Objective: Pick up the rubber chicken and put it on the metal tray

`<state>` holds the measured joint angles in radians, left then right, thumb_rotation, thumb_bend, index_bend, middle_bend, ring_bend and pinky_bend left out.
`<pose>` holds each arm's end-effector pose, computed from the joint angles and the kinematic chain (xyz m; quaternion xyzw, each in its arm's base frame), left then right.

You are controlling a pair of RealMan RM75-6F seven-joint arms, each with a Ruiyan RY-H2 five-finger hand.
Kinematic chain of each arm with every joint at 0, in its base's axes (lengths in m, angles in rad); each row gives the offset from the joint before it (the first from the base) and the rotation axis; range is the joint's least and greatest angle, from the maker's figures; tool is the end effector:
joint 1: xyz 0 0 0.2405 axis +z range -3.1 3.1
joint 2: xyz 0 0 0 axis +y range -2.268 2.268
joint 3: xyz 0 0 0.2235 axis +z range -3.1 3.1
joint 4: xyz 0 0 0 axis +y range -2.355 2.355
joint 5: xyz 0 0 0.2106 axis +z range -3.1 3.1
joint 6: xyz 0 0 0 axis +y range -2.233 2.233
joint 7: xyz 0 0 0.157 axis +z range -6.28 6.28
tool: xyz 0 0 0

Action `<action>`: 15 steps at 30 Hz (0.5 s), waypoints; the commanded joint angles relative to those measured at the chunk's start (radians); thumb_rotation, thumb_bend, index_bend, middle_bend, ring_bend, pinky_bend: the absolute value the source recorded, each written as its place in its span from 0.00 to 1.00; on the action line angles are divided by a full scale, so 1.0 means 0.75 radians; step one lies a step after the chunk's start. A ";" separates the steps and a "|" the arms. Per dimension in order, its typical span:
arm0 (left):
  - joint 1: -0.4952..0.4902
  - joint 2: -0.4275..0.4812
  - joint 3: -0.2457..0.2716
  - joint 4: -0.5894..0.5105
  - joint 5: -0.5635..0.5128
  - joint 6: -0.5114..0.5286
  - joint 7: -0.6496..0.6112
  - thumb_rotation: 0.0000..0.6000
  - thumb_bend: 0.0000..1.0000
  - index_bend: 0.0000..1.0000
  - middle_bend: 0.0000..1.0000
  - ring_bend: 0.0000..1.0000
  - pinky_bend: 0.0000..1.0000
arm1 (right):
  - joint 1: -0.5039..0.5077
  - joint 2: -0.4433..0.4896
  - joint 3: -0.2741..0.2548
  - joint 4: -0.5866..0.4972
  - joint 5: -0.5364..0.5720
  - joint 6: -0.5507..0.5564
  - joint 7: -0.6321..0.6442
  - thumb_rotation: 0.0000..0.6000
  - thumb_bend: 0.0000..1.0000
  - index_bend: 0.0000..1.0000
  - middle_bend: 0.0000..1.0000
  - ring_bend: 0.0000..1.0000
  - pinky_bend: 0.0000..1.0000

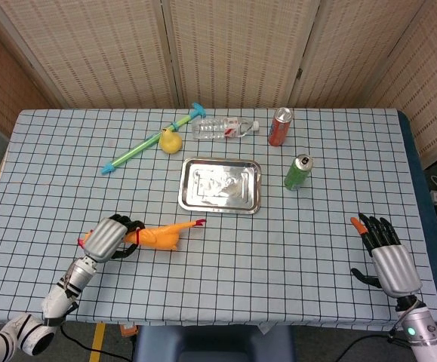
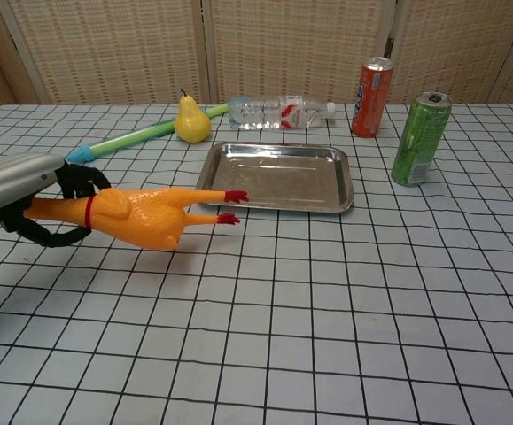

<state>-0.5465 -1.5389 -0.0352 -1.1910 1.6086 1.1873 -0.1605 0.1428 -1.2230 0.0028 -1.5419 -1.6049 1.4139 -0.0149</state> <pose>-0.1983 0.3012 0.0039 -0.7378 -0.3431 -0.4399 0.3800 -0.2664 -0.1955 0.0965 0.6562 -0.3833 0.3912 0.5190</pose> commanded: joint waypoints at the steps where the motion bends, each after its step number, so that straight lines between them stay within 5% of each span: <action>1: 0.003 0.003 0.007 -0.050 0.016 0.023 -0.061 1.00 0.74 0.85 0.69 0.49 0.55 | 0.061 0.046 -0.028 -0.081 -0.060 -0.081 0.071 1.00 0.11 0.00 0.00 0.00 0.00; 6: -0.014 0.047 0.029 -0.171 0.027 -0.008 -0.121 1.00 0.75 0.85 0.69 0.50 0.59 | 0.181 0.116 -0.009 -0.231 -0.085 -0.230 0.120 1.00 0.11 0.00 0.00 0.00 0.00; 15: -0.047 0.020 0.028 -0.319 0.034 -0.034 -0.099 1.00 0.74 0.85 0.70 0.52 0.62 | 0.457 0.177 0.106 -0.489 0.080 -0.619 0.189 1.00 0.11 0.00 0.00 0.00 0.00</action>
<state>-0.5753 -1.5184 -0.0115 -1.4137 1.6350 1.1665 -0.2410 0.4208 -1.1061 0.0470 -1.8541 -1.5978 1.0272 0.0982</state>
